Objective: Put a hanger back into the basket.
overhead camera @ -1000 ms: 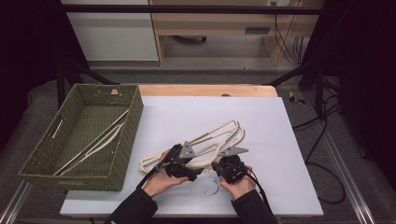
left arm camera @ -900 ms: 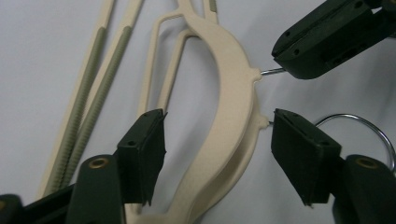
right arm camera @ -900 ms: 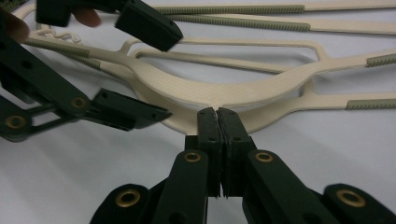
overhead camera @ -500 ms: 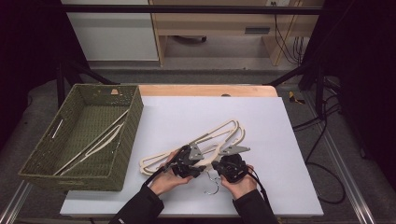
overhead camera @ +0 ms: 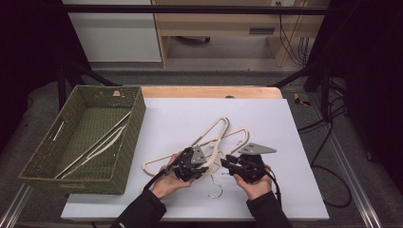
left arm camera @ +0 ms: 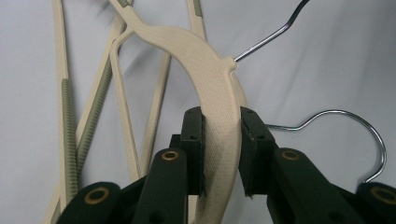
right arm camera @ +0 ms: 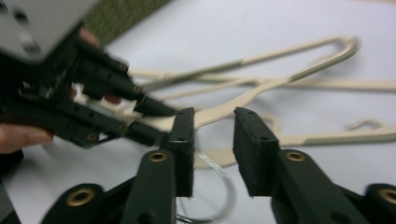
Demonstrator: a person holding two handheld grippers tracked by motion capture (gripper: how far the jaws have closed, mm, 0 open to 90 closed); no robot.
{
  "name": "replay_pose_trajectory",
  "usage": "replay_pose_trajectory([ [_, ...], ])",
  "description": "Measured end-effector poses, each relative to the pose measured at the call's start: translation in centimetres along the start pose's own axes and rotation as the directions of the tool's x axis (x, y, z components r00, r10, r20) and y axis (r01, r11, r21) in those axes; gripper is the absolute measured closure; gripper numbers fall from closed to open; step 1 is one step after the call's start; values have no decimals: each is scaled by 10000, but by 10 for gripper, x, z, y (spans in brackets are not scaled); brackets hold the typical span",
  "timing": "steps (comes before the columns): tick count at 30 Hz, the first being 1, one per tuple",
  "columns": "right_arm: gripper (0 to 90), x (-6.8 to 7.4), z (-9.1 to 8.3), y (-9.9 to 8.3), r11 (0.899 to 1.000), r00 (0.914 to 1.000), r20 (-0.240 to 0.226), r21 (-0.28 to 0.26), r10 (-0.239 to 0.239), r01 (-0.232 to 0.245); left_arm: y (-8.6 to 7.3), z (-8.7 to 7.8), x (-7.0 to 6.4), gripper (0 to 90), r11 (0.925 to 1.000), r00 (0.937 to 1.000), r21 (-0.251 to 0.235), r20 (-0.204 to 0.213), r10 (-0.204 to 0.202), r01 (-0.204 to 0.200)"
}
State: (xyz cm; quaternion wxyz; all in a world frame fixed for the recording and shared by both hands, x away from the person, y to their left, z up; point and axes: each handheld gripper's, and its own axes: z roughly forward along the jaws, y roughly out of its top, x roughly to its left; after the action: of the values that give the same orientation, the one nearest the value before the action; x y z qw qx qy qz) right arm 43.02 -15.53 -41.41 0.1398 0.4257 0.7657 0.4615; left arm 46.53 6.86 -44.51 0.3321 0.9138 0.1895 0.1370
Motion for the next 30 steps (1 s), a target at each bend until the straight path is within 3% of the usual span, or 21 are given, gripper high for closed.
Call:
replay_pose_trajectory([
  [1,673,0,0,0,10000,10000,0,0,0,0,0,0,0,740,10000,10000,0,0,0,0],
  [2,605,-11,-12,1,9975,9998,44,-673,209,-206,0,-3,0,741,9999,10000,-96,-77,-49,49],
  [3,605,-11,-12,1,9975,9998,44,-673,209,-206,0,-3,0,742,9999,10000,-96,-77,-49,49],
  [4,540,-23,-22,1,9926,9992,250,-1186,297,-265,1,-7,0,743,9997,9999,-199,-33,-161,161],
  [10,401,-48,-41,-4,9812,9965,643,-1886,529,-400,1,-18,3,751,9989,9992,-305,-123,-373,369],
  [15,327,-55,-43,-8,9796,9944,857,-1962,623,-445,1,-26,4,757,9984,9985,-305,-255,-479,471],
  [19,247,-58,-41,-11,9823,9938,1032,-1861,421,-222,1,-34,6,768,9985,9973,-280,-552,-490,475],
  [23,227,-58,-39,-12,9840,9930,1093,-1762,450,-252,0,-45,10,782,9974,9939,-286,-872,-677,654],
  [24,219,-59,-38,-13,9849,9931,1090,-1718,427,-235,-1,-50,12,786,9944,9898,-500,-1040,-978,930],
  [27,211,-59,-38,-13,9852,9926,1128,-1694,441,-245,-2,-56,16,800,9926,9858,-555,-1233,-1143,1081],
  [28,204,-59,-38,-13,9848,9927,1103,-1712,494,-300,-4,-60,19,805,9897,9804,-695,-1446,-1339,1250],
  [29,197,-59,-39,-13,9846,9926,1102,-1724,500,-305,-4,-60,19,811,9897,9804,-695,-1446,-1339,1250],
  [30,188,-59,-38,-13,9841,9923,1122,-1743,530,-328,-5,-65,23,816,9880,9759,-770,-1634,-1447,1336],
])
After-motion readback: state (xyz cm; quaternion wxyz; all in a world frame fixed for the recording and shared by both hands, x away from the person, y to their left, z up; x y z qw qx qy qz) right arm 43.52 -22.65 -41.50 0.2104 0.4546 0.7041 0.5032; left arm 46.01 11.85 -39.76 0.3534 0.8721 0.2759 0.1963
